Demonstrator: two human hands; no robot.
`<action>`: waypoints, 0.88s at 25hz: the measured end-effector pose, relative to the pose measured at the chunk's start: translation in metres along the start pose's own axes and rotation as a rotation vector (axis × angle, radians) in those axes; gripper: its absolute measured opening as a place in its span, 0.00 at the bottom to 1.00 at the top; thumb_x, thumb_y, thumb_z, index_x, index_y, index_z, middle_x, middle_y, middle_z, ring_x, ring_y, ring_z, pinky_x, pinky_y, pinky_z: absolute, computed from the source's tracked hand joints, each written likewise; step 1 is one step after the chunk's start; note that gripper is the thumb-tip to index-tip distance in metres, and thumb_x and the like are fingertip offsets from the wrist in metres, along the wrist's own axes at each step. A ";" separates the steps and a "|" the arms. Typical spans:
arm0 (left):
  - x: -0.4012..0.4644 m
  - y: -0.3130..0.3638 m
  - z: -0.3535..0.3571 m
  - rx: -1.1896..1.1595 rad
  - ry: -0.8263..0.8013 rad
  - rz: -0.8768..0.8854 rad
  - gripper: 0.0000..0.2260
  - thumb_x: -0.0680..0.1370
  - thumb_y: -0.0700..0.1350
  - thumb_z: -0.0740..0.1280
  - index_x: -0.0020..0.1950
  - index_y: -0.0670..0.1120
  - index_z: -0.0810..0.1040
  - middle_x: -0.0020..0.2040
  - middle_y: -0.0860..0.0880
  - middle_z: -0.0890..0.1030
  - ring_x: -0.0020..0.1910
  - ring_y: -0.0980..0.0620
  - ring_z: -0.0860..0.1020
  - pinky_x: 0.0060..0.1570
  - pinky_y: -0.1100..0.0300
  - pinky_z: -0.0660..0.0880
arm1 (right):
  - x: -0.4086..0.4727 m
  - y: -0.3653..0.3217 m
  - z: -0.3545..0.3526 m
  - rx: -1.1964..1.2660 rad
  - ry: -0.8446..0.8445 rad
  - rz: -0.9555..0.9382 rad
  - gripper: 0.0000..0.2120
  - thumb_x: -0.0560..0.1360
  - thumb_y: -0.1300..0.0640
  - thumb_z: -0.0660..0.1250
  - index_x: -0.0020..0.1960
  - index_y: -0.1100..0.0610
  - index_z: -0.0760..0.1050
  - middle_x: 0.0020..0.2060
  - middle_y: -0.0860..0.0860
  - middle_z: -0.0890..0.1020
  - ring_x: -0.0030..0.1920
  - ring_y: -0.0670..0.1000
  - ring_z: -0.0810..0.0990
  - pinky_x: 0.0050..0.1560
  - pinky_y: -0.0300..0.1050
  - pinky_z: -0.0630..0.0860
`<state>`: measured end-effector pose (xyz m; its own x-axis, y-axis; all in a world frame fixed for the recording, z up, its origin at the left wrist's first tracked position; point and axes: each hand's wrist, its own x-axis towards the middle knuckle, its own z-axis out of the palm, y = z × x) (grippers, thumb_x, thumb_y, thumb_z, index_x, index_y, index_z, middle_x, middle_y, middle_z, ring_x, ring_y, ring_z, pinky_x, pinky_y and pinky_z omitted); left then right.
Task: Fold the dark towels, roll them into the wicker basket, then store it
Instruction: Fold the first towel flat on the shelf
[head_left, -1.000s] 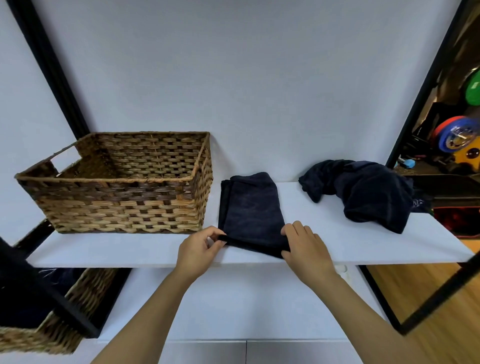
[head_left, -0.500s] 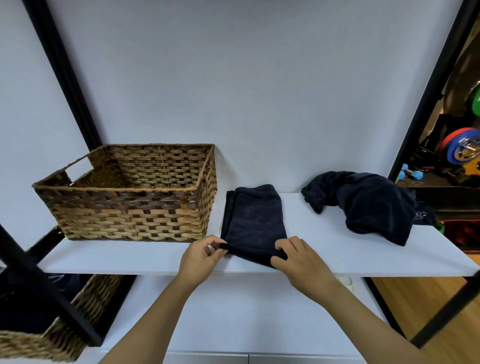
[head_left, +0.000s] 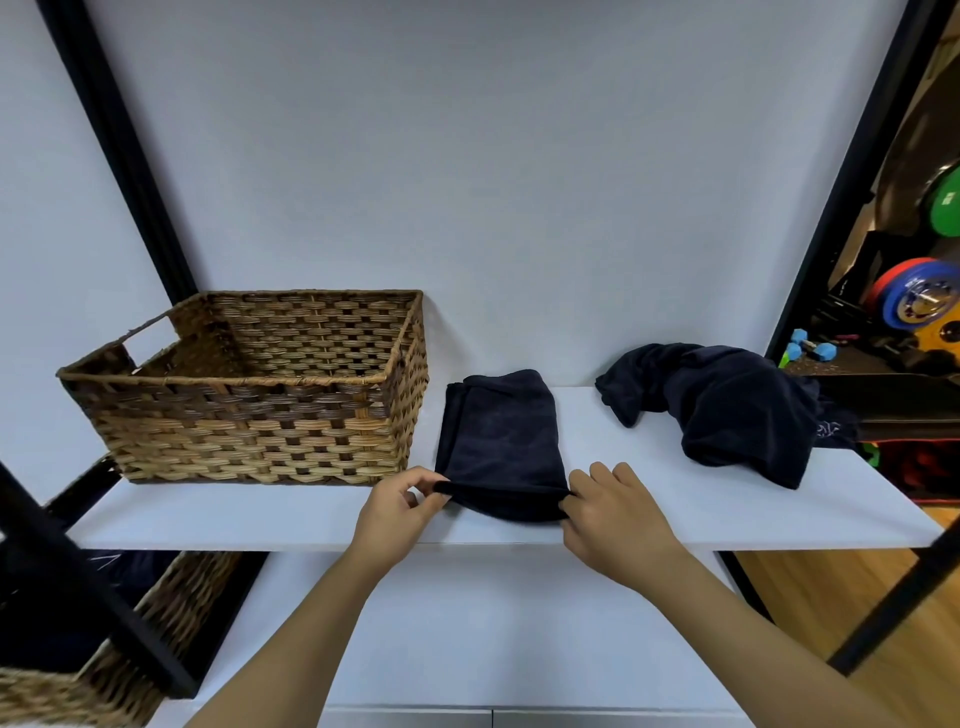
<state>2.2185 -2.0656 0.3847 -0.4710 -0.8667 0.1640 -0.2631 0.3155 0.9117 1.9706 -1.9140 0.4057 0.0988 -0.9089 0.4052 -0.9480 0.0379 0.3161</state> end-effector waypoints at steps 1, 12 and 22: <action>0.000 0.001 0.001 -0.015 -0.003 0.001 0.10 0.78 0.41 0.73 0.46 0.58 0.85 0.39 0.56 0.81 0.34 0.53 0.75 0.34 0.58 0.72 | -0.001 0.000 0.001 0.021 -0.018 0.029 0.12 0.71 0.51 0.68 0.31 0.54 0.76 0.32 0.49 0.71 0.34 0.54 0.69 0.38 0.49 0.62; 0.008 0.056 0.000 0.051 0.143 0.282 0.07 0.77 0.38 0.73 0.48 0.50 0.82 0.48 0.55 0.80 0.33 0.54 0.73 0.39 0.56 0.75 | 0.018 0.019 -0.052 0.364 0.047 0.335 0.09 0.75 0.55 0.72 0.44 0.53 0.72 0.34 0.45 0.71 0.33 0.50 0.67 0.35 0.45 0.65; 0.046 0.277 -0.065 0.116 0.151 0.345 0.08 0.80 0.44 0.70 0.44 0.50 0.74 0.42 0.54 0.81 0.23 0.54 0.75 0.30 0.60 0.71 | 0.087 0.102 -0.223 1.207 0.411 0.617 0.08 0.78 0.57 0.71 0.56 0.56 0.77 0.30 0.43 0.81 0.21 0.47 0.72 0.25 0.40 0.64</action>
<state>2.1783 -2.0432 0.6693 -0.4218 -0.7464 0.5148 -0.2084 0.6324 0.7461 1.9499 -1.8963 0.6639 -0.5390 -0.6853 0.4898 -0.5221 -0.1845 -0.8327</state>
